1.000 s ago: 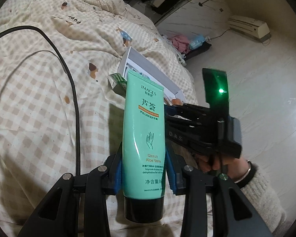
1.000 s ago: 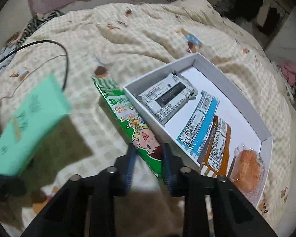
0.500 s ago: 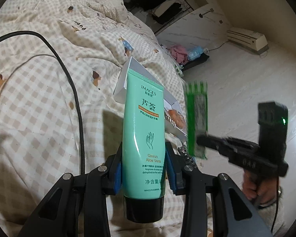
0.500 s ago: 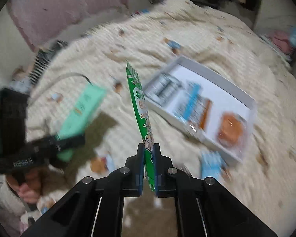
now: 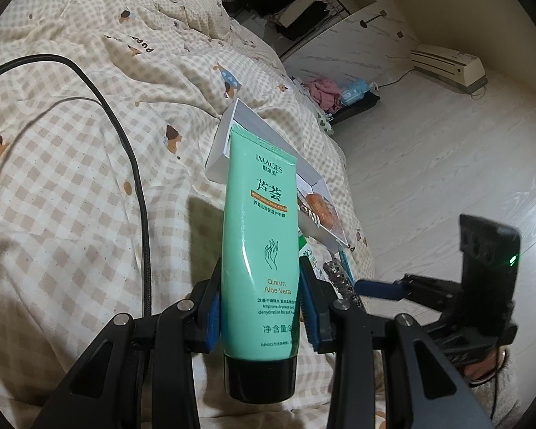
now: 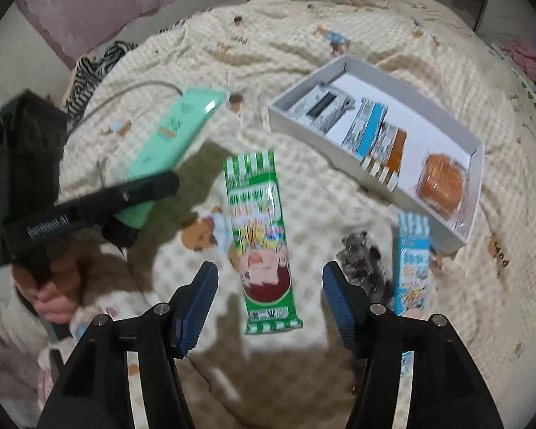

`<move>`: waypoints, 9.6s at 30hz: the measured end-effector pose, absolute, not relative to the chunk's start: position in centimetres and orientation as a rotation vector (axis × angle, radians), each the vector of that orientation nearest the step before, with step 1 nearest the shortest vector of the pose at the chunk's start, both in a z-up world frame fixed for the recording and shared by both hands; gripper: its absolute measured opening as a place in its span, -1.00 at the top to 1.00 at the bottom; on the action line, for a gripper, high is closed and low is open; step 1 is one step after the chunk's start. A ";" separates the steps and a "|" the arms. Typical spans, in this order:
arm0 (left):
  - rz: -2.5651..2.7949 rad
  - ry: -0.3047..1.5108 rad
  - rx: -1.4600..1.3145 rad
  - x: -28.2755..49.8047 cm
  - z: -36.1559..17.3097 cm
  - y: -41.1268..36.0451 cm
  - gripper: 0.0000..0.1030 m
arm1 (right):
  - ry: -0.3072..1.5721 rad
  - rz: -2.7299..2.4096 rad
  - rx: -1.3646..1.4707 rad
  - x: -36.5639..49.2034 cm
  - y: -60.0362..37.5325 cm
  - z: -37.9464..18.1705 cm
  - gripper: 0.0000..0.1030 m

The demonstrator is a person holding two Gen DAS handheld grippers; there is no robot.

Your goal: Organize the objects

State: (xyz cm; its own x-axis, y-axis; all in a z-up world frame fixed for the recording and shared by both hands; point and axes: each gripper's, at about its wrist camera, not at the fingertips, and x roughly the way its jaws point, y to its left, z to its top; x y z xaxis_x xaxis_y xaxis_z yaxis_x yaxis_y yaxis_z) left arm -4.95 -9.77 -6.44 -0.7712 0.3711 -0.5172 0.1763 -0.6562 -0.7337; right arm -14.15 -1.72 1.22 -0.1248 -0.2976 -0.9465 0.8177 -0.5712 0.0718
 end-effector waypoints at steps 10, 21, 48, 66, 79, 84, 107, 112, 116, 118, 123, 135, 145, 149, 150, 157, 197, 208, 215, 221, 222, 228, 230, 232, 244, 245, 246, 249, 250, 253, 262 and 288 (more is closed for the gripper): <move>2.569 -1.224 -0.984 -5.0 -6.2 -9.7 0.23 | 0.662 -1.753 1.295 -13.0 -1.1 -1.0 0.42; 2.572 -1.236 -0.934 -4.1 -5.4 -10.0 0.23 | 0.310 -1.793 1.153 -10.9 4.7 4.0 0.41; 2.718 -0.994 -0.833 -2.9 -1.0 -8.6 0.23 | -0.230 -1.861 1.099 -9.6 13.1 2.1 0.41; 2.646 -0.885 -1.078 -4.8 -2.4 -6.9 0.22 | -0.203 -1.865 1.121 -8.9 13.1 1.6 0.41; 2.615 -0.877 -0.974 -9.7 2.2 -8.0 0.22 | -0.206 -1.878 1.098 -12.5 11.6 3.0 0.41; 2.716 -0.830 -0.863 -12.8 4.6 -7.2 0.22 | -0.209 -1.994 0.943 -15.4 10.5 5.7 0.41; 2.801 -0.796 -1.164 -23.3 -5.9 -4.7 0.22 | 0.017 -2.370 1.039 -24.8 4.8 -1.8 0.41; 2.831 -0.746 -1.142 -24.7 -5.3 -4.6 0.22 | 0.056 -2.358 1.058 -25.0 4.1 -2.4 0.42; 2.848 -0.684 -1.208 -26.2 -5.3 -4.1 0.21 | 0.065 -2.352 1.103 -26.2 3.3 -2.6 0.40; 2.890 -0.650 -1.249 -25.9 -5.1 -4.0 -0.19 | 0.076 -2.346 1.129 -26.4 3.2 -2.9 0.16; 2.896 -0.719 -1.112 -24.0 -3.5 -4.6 -0.53 | 0.034 -2.370 0.985 -25.0 4.2 -0.8 -0.44; 2.917 -0.498 -0.908 -18.1 5.1 -2.9 -0.62 | 0.001 -2.289 0.794 -20.7 7.6 5.9 -0.44; 2.739 -0.416 -0.934 -13.8 6.5 -0.7 -0.67 | -0.062 -2.207 0.746 -15.6 12.2 6.7 -0.44; 2.751 -0.414 -0.937 -11.9 5.0 0.3 -0.85 | -0.117 -2.221 0.762 -13.7 13.9 4.2 -0.44; 2.745 -0.385 -0.952 -11.7 4.4 0.6 -0.86 | -0.131 -2.223 0.779 -13.3 14.2 3.2 -0.44; 2.714 -0.296 -1.043 -11.5 2.2 2.3 -0.86 | -0.197 -2.242 0.828 -13.0 14.9 1.3 -0.44; 2.060 0.464 -1.184 -17.0 -4.7 11.5 -0.88 | -0.415 -2.239 0.850 -13.4 17.8 -0.4 -0.60; 2.189 0.262 -1.337 -15.1 -3.0 8.3 0.39 | -0.445 -2.233 0.853 -13.4 18.0 -0.5 -0.60; 2.319 0.345 -1.222 -11.1 -1.2 8.3 0.40 | -0.455 -2.237 0.854 -13.4 18.2 -0.5 -0.60; 2.432 0.200 -1.377 -9.4 -1.9 3.0 0.40 | -0.472 -2.231 0.858 -13.6 18.3 -0.6 -0.60; 2.436 0.195 -1.409 -9.2 -2.2 2.3 0.40 | -0.473 -2.231 0.859 -13.6 18.3 -0.6 -0.60; 2.453 0.249 -1.450 -7.3 -2.8 1.7 0.29 | -0.476 -2.223 0.871 -13.8 18.2 -0.9 -0.60; 2.420 0.227 -1.445 -7.4 -2.5 1.9 0.13 | -0.479 -2.223 0.872 -13.8 18.3 -0.9 -0.60; 2.423 0.219 -1.423 -7.6 -1.9 2.2 -0.16 | -0.485 -2.221 0.876 -13.8 18.3 -1.0 -0.60; 2.571 0.312 -1.293 -10.3 -1.8 4.0 0.44 | -0.502 -2.215 0.890 -14.0 18.6 -1.3 -0.60; 2.573 0.330 -1.314 -10.5 -2.0 4.0 0.55 | -0.504 -2.215 0.890 -14.0 18.6 -1.2 -0.60; 2.561 0.312 -1.338 -10.8 -2.1 3.9 0.56 | -0.505 -2.216 0.889 -14.0 18.7 -1.2 -0.60; 2.548 0.231 -1.355 -10.9 -2.1 3.0 0.55 | -0.503 -2.213 0.894 -14.1 18.6 -1.2 -0.60; 2.541 0.204 -1.359 -10.9 -2.1 2.7 0.50 | -0.502 -2.212 0.895 -14.0 18.6 -1.2 -0.60; 2.518 0.146 -1.397 -10.9 -2.4 2.0 0.14 | -0.503 -2.211 0.897 -14.1 18.6 -1.3 -0.60; 2.459 0.063 -1.450 -10.8 -3.9 2.2 0.34 | -0.506 -2.208 0.902 -13.9 18.6 -1.3 -0.60; 2.662 -0.336 -1.157 -6.8 -3.4 -0.5 0.34 | -0.434 -2.235 1.012 -14.7 17.4 -2.2 -0.60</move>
